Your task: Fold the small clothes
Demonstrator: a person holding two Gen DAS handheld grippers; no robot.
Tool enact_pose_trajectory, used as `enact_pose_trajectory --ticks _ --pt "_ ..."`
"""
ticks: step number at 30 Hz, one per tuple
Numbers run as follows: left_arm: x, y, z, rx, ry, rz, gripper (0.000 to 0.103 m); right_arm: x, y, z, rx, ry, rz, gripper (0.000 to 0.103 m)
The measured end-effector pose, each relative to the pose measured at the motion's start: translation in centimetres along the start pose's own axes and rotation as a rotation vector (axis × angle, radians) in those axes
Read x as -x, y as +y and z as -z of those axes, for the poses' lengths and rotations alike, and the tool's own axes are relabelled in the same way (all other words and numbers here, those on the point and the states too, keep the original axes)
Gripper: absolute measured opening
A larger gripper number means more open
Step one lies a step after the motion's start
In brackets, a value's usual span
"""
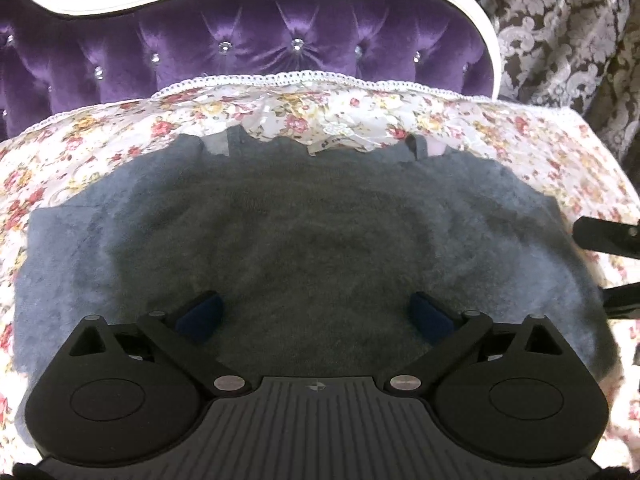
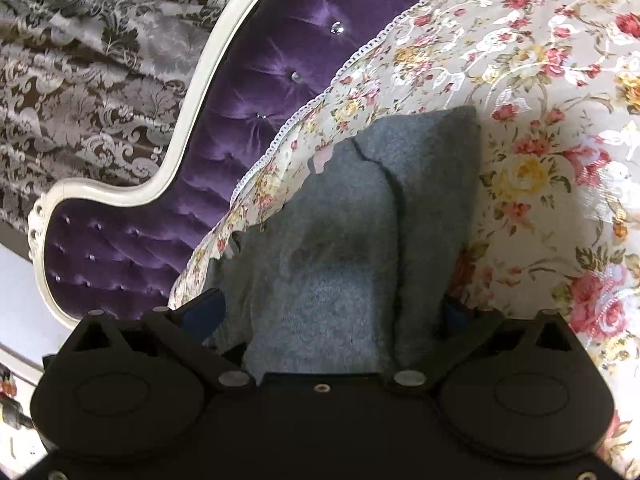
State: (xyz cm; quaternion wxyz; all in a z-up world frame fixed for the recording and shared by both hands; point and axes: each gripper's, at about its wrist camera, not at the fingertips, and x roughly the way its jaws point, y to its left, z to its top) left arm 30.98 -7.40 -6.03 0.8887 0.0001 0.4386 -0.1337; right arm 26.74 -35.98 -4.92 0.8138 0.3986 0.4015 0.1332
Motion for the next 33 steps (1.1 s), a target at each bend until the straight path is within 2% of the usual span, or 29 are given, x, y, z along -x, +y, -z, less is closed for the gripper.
enact_pose_trajectory --ticks 5,9,14,22,27,33 --pt "2.3 1.2 0.8 0.002 -0.042 -0.031 0.101 -0.1 0.0 -0.1 -0.009 0.002 -0.003 0.103" --pt "4.1 3.8 2.2 0.057 -0.073 -0.035 0.1 -0.1 0.0 -0.2 -0.002 0.004 -0.001 0.103" --pt "6.0 6.9 3.6 0.056 -0.106 -0.073 0.1 -0.3 0.2 -0.2 0.02 0.004 0.001 0.103" --pt "8.3 11.8 3.6 0.107 -0.195 -0.115 0.1 -0.4 0.5 0.3 0.085 -0.018 0.011 0.103" --pt "8.3 14.0 3.2 0.171 -0.148 -0.108 0.1 -0.8 1.2 0.8 0.163 -0.041 0.031 0.103" --pt "9.2 15.5 2.9 0.186 -0.182 -0.14 0.1 -1.0 2.1 1.3 0.246 -0.038 0.066 0.101"
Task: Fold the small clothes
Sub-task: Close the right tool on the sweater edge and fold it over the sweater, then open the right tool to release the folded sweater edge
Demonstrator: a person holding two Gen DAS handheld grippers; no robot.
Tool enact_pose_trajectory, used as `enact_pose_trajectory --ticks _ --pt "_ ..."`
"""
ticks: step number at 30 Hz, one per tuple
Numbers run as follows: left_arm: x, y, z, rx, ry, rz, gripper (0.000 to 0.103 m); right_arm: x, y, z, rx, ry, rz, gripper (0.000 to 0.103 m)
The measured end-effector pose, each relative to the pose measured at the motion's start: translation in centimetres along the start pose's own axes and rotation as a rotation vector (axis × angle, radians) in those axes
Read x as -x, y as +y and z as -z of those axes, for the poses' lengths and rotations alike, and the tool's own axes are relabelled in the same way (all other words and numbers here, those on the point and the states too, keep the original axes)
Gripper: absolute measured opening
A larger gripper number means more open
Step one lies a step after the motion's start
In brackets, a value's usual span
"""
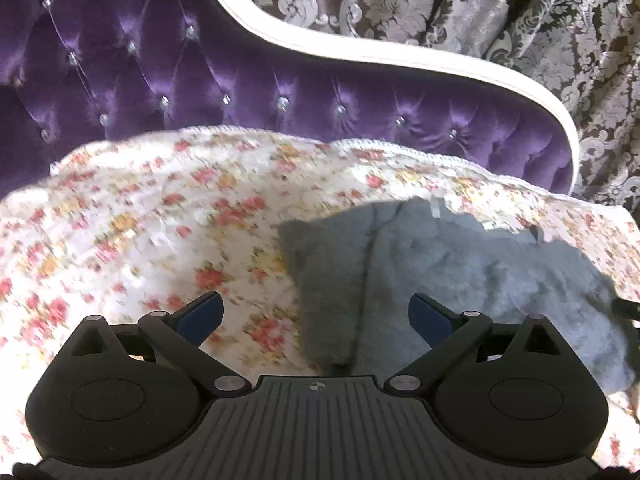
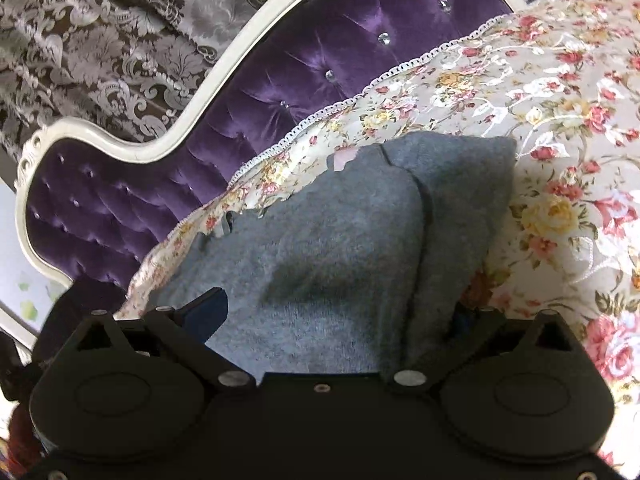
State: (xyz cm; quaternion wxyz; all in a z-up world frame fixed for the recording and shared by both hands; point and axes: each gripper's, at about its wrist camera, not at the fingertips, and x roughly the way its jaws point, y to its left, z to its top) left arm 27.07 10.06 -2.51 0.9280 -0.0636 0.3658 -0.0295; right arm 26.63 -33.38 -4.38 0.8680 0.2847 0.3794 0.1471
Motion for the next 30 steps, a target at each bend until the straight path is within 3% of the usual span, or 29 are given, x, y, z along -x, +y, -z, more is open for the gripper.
enact_pose_trajectory --ticks 3,5,7,10,14,21,26,30 --pt "0.1 0.5 -0.2 0.002 -0.011 -0.026 0.1 0.0 0.6 0.1 0.016 -0.001 0.057 0.085" --pt "0.0 1.0 -0.3 0.028 0.0 -0.02 0.1 0.0 1.0 -0.1 0.022 0.008 0.108 0.051" --pt "-0.1 1.4 -0.4 0.044 0.016 -0.008 0.1 -0.1 1.3 -0.3 0.023 0.027 0.183 0.034" --pt "0.0 1.7 -0.5 0.045 0.015 -0.01 0.1 0.4 2.2 -1.1 0.013 0.005 0.225 0.03" --pt "0.3 2.6 -0.8 0.088 0.015 0.008 0.1 0.7 6.7 -2.8 0.095 -0.006 0.233 0.028" --pt "1.1 4.7 -1.2 0.169 0.004 0.016 0.1 -3.2 17.0 -4.5 0.237 0.025 0.079 0.027" --pt "1.6 6.6 -1.2 0.224 0.003 0.009 0.1 -9.5 23.1 -2.0 0.344 0.118 -0.013 0.026" --pt "1.8 8.0 -1.3 0.266 0.005 0.001 0.1 -14.6 26.2 2.0 0.461 0.205 0.005 0.026"
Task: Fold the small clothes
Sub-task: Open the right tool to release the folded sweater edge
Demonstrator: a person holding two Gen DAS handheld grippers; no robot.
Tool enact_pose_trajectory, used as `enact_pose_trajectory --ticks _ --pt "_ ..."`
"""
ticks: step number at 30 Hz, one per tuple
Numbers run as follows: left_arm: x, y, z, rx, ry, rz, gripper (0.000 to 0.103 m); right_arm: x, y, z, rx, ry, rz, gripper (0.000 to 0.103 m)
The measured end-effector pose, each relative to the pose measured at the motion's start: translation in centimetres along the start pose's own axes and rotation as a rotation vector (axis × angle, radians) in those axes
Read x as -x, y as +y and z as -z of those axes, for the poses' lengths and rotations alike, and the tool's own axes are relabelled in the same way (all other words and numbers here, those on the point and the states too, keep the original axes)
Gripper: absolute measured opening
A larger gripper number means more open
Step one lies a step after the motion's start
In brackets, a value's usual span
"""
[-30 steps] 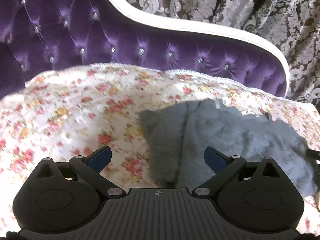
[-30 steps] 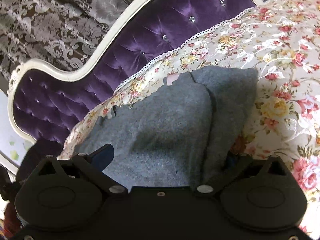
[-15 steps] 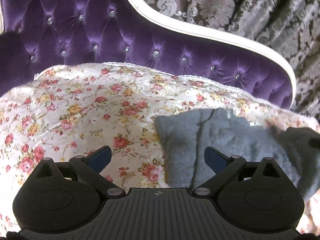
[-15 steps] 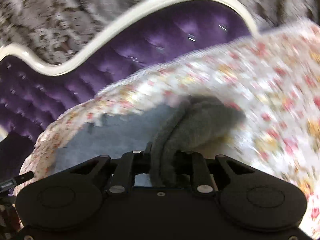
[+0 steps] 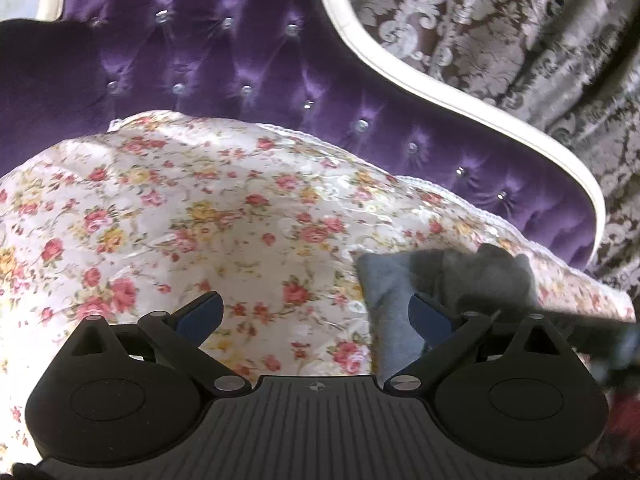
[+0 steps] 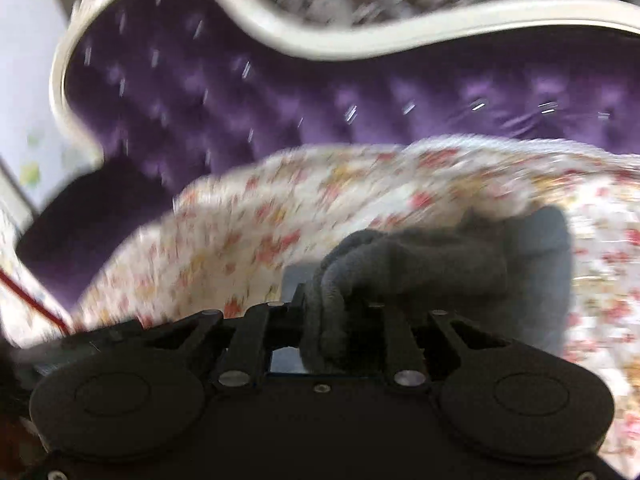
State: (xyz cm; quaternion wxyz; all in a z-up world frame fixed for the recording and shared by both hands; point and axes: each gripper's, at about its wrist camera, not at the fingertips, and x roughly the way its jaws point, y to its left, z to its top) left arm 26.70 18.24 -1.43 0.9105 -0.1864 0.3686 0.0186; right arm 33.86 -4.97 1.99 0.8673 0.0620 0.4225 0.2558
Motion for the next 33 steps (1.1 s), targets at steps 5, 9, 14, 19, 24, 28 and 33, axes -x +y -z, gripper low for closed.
enact_pose_trajectory --ticks 5,9,14,19,24,28,33 --pt "0.3 0.5 -0.3 0.015 -0.011 -0.002 0.1 -2.8 2.5 3.2 0.106 0.036 0.031 0.041" --pt "0.3 0.3 -0.2 0.012 -0.009 0.002 0.1 -1.7 2.8 4.0 0.13 -0.013 -0.082 0.07" --pt "0.1 -0.2 0.1 -0.011 -0.003 0.004 0.1 0.8 3.4 4.5 0.227 -0.068 -0.181 0.07" --pt "-0.1 -0.8 0.3 -0.034 0.004 0.013 0.1 4.2 1.5 5.0 0.162 -0.126 -0.192 0.073" --pt "-0.1 -1.8 0.8 -0.074 0.008 0.021 0.1 6.4 -1.9 6.9 0.065 -0.216 -0.116 0.076" --pt "-0.3 -2.7 1.3 -0.114 0.012 0.026 0.1 5.5 -3.6 8.1 -0.02 -0.213 -0.105 0.077" --pt "-0.3 -3.6 1.7 -0.152 0.0 0.05 0.1 3.2 -0.7 8.8 0.077 -0.197 -0.176 0.077"
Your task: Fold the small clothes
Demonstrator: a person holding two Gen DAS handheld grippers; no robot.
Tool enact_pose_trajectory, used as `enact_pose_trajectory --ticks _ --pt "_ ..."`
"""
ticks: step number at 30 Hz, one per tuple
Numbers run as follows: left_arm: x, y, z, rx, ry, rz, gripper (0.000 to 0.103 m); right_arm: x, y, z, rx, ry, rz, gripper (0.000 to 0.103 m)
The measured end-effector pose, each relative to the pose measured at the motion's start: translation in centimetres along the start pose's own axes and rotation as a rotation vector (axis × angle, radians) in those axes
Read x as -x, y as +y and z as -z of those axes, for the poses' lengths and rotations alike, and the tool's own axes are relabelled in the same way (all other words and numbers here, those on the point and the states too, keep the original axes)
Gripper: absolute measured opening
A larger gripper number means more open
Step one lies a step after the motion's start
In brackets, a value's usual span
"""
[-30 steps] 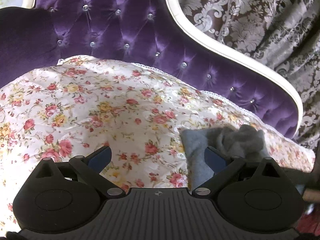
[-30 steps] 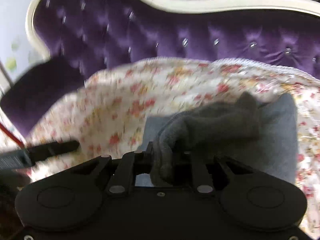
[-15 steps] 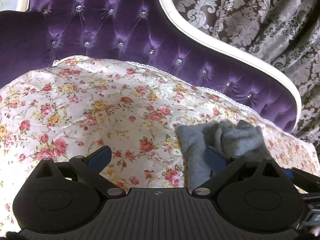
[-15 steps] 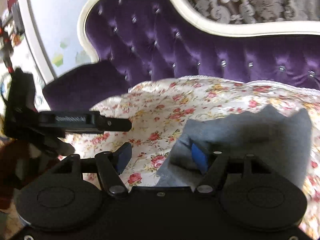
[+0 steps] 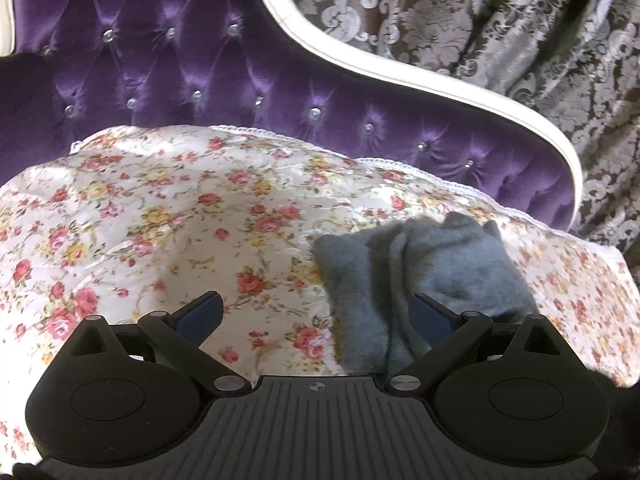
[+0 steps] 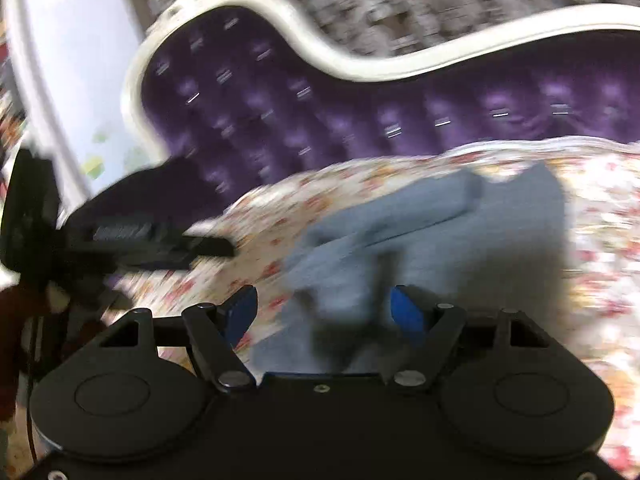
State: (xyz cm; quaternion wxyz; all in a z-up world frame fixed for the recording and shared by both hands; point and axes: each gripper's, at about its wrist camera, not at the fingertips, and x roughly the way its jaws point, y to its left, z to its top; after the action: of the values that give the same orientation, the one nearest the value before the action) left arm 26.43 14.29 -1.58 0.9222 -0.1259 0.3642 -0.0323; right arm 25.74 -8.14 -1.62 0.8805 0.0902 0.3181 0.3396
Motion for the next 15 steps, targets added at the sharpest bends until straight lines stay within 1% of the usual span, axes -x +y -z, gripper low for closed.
enact_pose_trajectory --ticks 4,6,8,10,12,15 --pt "-0.2 -0.5 0.2 -0.022 -0.002 0.012 0.1 -2.9 3.4 1.3 0.147 0.107 -0.113 0.077" --pt "-0.4 -0.8 0.3 -0.033 0.0 0.02 0.1 -3.1 4.4 1.8 0.211 0.138 -0.164 0.077" --pt "-0.6 -1.1 0.5 -0.045 0.005 0.027 0.1 -2.4 4.7 2.2 0.255 0.153 -0.187 0.077" --pt "-0.9 -1.5 0.7 -0.058 0.014 0.031 0.1 -1.3 4.3 1.9 0.267 0.163 -0.18 0.077" --pt "-1.1 -1.8 0.8 -0.071 0.022 0.035 0.1 0.2 3.3 1.2 0.256 0.152 -0.162 0.077" --pt "-1.2 -2.0 1.1 -0.085 0.033 0.033 0.1 2.3 1.0 -0.6 0.214 0.112 -0.095 0.077"
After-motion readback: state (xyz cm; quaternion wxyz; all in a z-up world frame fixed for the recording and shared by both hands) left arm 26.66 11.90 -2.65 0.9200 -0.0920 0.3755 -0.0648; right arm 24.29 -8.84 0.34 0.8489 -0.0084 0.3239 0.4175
